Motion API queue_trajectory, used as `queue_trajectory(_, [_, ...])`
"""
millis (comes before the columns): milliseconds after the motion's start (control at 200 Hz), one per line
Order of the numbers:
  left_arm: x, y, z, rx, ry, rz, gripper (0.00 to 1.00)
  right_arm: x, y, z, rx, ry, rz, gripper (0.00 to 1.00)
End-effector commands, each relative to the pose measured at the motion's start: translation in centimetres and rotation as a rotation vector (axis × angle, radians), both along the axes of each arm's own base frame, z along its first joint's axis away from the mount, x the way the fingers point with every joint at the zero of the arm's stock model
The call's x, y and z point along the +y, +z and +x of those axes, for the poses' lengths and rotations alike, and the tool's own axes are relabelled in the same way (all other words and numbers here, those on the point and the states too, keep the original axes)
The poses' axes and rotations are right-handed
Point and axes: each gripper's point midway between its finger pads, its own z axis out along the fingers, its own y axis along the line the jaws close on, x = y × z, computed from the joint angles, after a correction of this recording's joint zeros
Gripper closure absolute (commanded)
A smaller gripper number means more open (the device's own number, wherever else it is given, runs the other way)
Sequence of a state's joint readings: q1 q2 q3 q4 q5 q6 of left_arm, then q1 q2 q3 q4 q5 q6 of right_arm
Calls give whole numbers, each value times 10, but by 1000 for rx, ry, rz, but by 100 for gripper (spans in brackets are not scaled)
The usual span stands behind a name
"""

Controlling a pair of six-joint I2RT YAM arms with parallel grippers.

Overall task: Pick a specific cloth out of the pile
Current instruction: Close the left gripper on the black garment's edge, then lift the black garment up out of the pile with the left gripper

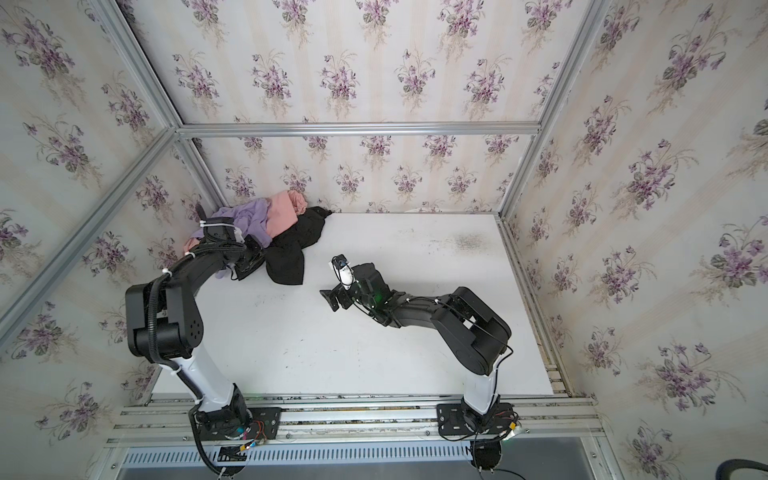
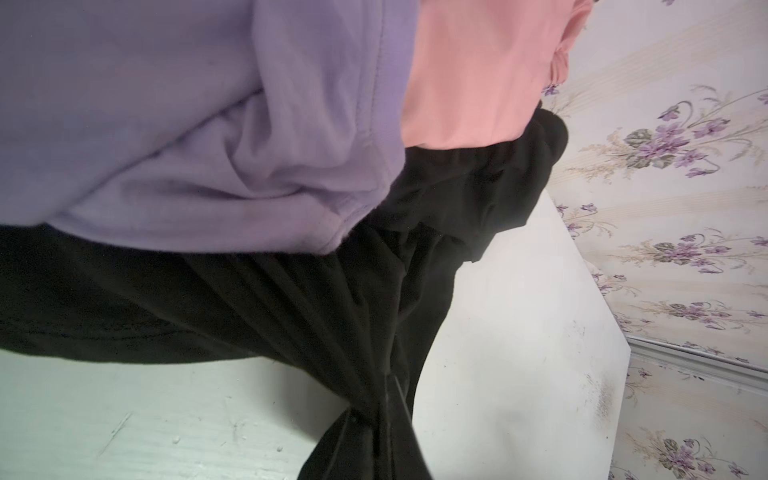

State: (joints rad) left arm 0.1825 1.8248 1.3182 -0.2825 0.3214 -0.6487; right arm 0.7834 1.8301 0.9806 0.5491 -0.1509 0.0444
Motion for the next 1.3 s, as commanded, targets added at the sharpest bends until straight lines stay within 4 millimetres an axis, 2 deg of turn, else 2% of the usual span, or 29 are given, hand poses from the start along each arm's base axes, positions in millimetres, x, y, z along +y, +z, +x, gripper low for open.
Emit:
queue_trajectory(0, [-7,16,2,-30,-19,-38,100,2,12,1,-26,-3,14,0])
queue_trajectory(520, [-20,64,4,-127,-45,-84,100,-3,18,-3,-40,-12,15,0])
queue_trajectory(989, [-32,86,3,-169,-82,-132,100,-7,19,-4,-49,-21,19,0])
queue_trajectory(1294, [-35,116,1,-228,-87,-138,100,-9,20,-6,-54,-25,23,0])
